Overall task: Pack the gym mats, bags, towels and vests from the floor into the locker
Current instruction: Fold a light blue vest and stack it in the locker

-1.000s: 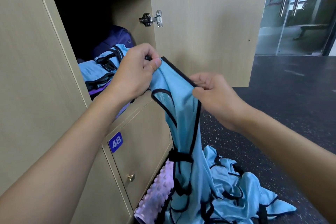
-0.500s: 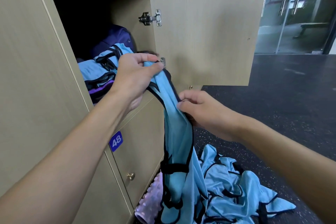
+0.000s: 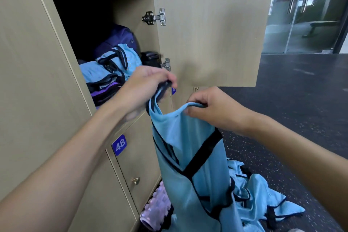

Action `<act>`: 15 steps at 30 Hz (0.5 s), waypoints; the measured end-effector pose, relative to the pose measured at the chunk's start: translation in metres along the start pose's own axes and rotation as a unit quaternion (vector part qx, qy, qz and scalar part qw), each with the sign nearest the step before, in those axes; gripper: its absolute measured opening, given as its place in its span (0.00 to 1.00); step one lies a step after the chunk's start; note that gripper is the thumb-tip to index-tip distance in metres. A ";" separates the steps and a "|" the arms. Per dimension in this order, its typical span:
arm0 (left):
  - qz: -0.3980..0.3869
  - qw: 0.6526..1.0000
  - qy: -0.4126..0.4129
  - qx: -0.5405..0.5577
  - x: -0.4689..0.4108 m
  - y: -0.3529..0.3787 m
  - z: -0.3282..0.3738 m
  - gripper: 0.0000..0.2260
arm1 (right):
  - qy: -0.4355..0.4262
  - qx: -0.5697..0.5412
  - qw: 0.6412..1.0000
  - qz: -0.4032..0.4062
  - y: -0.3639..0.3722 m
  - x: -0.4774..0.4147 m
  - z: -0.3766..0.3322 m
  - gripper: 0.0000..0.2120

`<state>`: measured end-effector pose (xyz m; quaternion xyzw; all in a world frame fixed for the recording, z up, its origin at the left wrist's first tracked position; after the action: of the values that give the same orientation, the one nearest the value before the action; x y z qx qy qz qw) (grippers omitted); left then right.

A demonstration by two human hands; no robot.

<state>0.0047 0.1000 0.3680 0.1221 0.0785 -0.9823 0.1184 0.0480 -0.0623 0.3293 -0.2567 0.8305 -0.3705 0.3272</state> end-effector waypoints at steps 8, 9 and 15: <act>-0.142 0.973 0.013 -0.179 0.009 -0.001 -0.011 0.05 | 0.060 -0.114 0.992 -0.011 -0.007 0.003 0.008 0.06; -0.126 0.978 0.019 -0.167 0.007 -0.004 -0.009 0.05 | 0.066 -0.121 0.990 -0.031 -0.008 0.004 0.010 0.05; -0.094 0.976 0.070 -0.183 0.003 -0.018 0.001 0.02 | 0.131 -0.100 0.986 0.029 -0.015 0.004 0.027 0.10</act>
<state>-0.0025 0.1162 0.3700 0.1592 0.2759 -0.9471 0.0403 0.0682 -0.0860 0.3260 -0.2137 0.9062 -0.3061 0.1988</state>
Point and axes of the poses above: each hand's wrist, its own x-axis away from the middle knuckle, its own y-axis out of the palm, z = x × y, the point moved 3 cm from there along -x, towards the middle knuckle, and after that the axes turned 13 degrees about x, right-handed, at the moved point
